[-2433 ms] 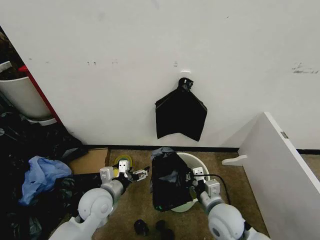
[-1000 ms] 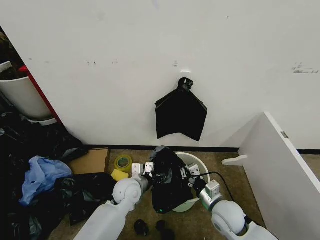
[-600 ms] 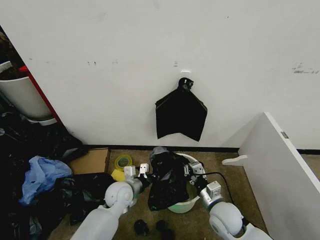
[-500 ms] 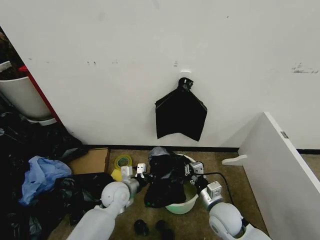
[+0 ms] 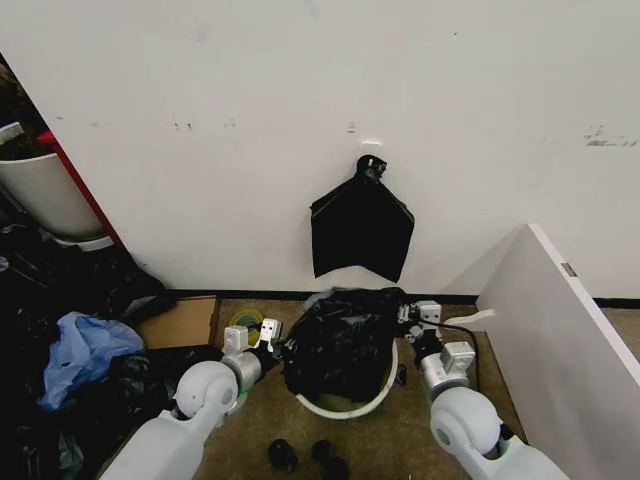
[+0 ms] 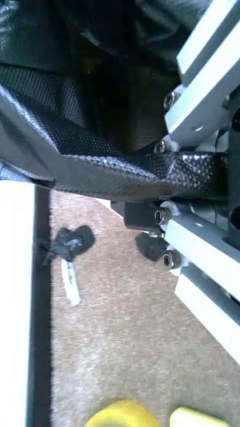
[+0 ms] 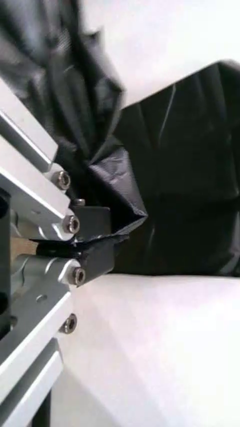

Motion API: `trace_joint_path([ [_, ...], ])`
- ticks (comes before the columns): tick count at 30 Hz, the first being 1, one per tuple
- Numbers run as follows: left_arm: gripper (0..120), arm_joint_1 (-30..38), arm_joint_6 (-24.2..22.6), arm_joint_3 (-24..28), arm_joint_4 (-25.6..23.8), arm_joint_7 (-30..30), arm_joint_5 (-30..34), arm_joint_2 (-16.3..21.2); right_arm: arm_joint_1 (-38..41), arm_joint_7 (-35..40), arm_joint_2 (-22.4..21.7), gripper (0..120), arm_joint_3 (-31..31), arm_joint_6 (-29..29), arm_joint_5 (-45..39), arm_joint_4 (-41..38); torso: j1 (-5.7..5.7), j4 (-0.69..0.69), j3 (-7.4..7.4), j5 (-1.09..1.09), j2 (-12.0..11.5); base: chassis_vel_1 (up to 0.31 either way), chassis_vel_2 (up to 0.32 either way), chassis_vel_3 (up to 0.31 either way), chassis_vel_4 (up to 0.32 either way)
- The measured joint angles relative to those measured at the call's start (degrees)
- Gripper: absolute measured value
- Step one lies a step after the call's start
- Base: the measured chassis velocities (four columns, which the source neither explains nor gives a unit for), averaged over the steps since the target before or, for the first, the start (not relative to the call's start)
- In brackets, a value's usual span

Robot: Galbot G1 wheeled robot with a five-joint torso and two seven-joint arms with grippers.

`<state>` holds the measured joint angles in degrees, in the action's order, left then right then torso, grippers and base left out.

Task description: Place the garbage bag over the trash bin.

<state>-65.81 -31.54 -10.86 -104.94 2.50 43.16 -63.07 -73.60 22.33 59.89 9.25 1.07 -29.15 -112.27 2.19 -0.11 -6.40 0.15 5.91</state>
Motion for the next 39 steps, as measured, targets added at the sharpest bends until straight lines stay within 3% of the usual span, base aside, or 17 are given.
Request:
trace_joint_path([
  [12,2,1.6,1.3,-5.6,-2.0,-0.6,5.8,-0.5,-3.0,-7.0,0.0,0,0.1,-5.6,-0.3,2.6,0.0,-0.01,0.0,0.01,0.0,0.0,0.0,0.0,0.0],
  [17,2,2.5,2.6,-8.0,-2.0,-2.1,6.7,-0.6,-3.4,-13.1,0.2,0,0.1,-9.9,-2.3,4.8,0.0,-0.01,0.0,0.0,0.0,0.0,0.0,0.0,0.0],
  [21,2,3.2,2.6,-9.4,-3.1,-2.5,7.8,-0.7,-3.3,-25.2,0.4,0,-0.2,-16.8,-2.5,9.9,0.0,-0.01,0.0,0.01,0.0,0.0,0.0,0.0,0.0],
  [26,2,3.7,1.9,-10.6,-4.3,-4.0,9.4,-1.2,-3.0,-27.4,0.9,0,-1.4,-17.9,-2.0,11.3,0.0,-0.01,0.0,0.01,0.0,0.0,0.0,0.0,0.0],
  [32,2,3.2,1.9,-10.7,-4.9,-5.6,9.5,-1.3,-2.8,-24.4,1.5,18,-1.0,-20.9,-1.2,10.3,0.0,0.0,0.0,0.0,0.0,0.0,0.0,0.0,0.0],
  [39,2,2.7,2.4,-10.0,-4.8,-6.3,8.6,-1.3,-7.9,-30.7,-1.0,41,6.4,-23.5,4.7,2.9,0.0,-0.02,0.0,0.0,0.0,0.0,0.0,0.0,0.0],
])
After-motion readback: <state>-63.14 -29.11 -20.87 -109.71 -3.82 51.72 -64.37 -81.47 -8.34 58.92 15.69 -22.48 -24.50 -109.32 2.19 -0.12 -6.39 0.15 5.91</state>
